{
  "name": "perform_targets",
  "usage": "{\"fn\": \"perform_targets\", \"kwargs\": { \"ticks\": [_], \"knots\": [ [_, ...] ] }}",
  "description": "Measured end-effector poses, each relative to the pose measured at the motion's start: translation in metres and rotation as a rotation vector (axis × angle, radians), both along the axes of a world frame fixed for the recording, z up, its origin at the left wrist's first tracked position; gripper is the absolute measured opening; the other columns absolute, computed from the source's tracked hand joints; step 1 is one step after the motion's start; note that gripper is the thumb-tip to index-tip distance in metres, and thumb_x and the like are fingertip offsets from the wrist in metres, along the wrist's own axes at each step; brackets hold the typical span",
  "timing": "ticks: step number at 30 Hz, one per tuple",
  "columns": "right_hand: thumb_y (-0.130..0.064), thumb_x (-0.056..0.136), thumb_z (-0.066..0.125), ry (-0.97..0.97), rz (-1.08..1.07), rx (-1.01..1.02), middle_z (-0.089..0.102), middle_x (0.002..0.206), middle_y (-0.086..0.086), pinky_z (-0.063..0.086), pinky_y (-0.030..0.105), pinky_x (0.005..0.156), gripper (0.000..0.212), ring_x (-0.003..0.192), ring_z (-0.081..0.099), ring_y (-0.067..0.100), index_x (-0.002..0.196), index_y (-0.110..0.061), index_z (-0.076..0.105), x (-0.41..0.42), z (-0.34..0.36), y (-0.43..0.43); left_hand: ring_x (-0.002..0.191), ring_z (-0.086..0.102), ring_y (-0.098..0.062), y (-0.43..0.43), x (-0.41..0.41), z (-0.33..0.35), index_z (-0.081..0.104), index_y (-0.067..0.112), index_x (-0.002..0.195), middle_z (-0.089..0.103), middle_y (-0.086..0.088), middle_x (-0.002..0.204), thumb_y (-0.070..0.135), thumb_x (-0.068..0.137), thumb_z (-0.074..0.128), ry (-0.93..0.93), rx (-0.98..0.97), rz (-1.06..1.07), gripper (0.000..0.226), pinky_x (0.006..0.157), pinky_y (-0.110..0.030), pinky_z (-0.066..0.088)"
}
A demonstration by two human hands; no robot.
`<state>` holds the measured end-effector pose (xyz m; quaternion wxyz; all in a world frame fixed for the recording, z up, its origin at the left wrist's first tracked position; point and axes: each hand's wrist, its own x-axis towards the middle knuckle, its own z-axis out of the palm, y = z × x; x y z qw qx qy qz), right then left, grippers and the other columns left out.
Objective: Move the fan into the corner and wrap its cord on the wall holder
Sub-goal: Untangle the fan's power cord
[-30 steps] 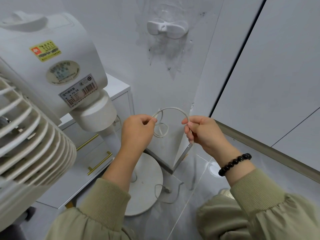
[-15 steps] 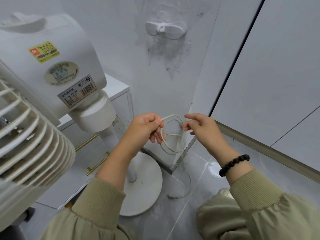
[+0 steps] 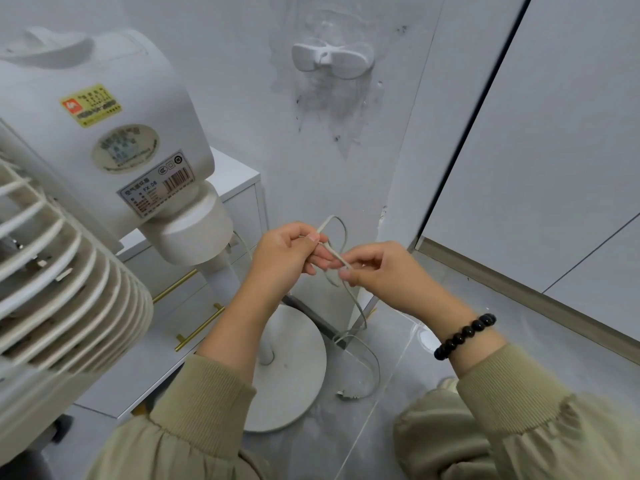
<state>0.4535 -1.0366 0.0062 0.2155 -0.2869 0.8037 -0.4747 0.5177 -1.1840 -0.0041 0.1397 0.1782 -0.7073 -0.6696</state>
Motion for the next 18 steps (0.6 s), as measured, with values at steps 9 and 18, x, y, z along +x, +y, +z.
{"fn": "perform_targets", "kwargs": {
  "ticks": [9, 18],
  "knots": [
    [-0.025, 0.090, 0.059, 0.124, -0.065, 0.016, 0.042, 0.067, -0.005, 0.033, 0.009, 0.056, 0.033, 0.054, 0.043, -0.001, 0.064, -0.008, 0.070, -0.006, -0.001, 0.005, 0.088, 0.058, -0.010, -0.006, -0.003, -0.004, 0.063, 0.025, 0.072, 0.064, 0.005, 0.096, 0.015, 0.093, 0.049, -0.031, -0.182, 0.321, 0.026, 0.086, -0.033, 0.052],
    [0.024, 0.070, 0.034, 0.546, -0.190, 0.098, 0.037, 0.140, 0.002, 0.044, 0.015, 0.079, 0.077, 0.092, 0.053, 0.013, 0.136, -0.015, 0.041, -0.013, -0.013, 0.011, 0.086, 0.067, -0.006, -0.008, -0.008, -0.005, 0.051, 0.017, 0.082, 0.065, 0.001, 0.099, 0.011, 0.101, 0.029, 0.128, 0.071, 0.346, 0.029, 0.077, -0.023, 0.054]
  ]
}}
